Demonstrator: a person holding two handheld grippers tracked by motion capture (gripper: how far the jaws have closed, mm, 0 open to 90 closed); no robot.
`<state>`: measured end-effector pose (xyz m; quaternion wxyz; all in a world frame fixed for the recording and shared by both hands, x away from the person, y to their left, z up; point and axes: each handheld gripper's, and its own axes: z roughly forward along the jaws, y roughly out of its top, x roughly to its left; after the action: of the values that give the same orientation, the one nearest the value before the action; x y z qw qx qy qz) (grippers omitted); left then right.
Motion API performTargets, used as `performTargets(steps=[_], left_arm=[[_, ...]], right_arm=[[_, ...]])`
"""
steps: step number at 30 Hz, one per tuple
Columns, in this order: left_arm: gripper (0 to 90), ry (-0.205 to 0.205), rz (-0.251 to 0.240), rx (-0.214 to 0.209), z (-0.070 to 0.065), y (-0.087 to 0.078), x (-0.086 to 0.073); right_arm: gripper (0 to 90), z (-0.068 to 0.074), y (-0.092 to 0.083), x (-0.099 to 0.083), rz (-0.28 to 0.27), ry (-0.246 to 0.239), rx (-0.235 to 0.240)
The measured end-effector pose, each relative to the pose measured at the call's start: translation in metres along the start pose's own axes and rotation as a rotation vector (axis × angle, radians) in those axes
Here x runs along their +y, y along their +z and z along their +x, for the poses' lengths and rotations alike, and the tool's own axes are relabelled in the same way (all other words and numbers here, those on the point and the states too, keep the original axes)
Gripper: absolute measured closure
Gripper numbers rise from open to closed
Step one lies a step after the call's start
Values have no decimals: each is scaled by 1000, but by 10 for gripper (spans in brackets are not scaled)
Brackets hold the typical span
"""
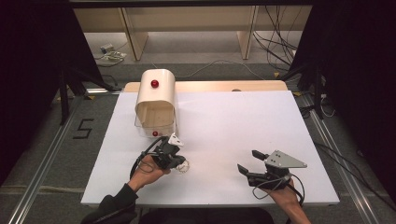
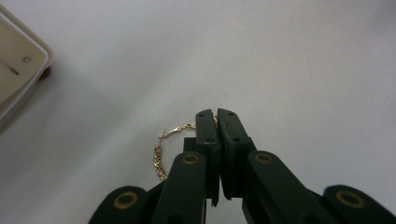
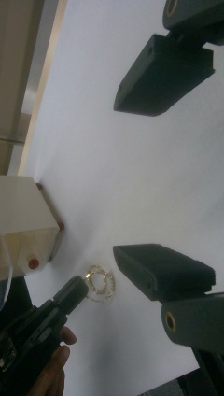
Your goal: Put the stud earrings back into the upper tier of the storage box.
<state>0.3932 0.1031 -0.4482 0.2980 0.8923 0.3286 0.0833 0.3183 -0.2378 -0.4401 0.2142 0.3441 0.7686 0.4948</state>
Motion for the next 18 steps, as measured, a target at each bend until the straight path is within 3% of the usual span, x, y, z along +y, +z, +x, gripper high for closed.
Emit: performTargets(steps=[18], left_arm=[[879, 26, -44, -8, -8, -13, 7]], right_arm=[[260, 0, 0, 0, -3, -6, -2]])
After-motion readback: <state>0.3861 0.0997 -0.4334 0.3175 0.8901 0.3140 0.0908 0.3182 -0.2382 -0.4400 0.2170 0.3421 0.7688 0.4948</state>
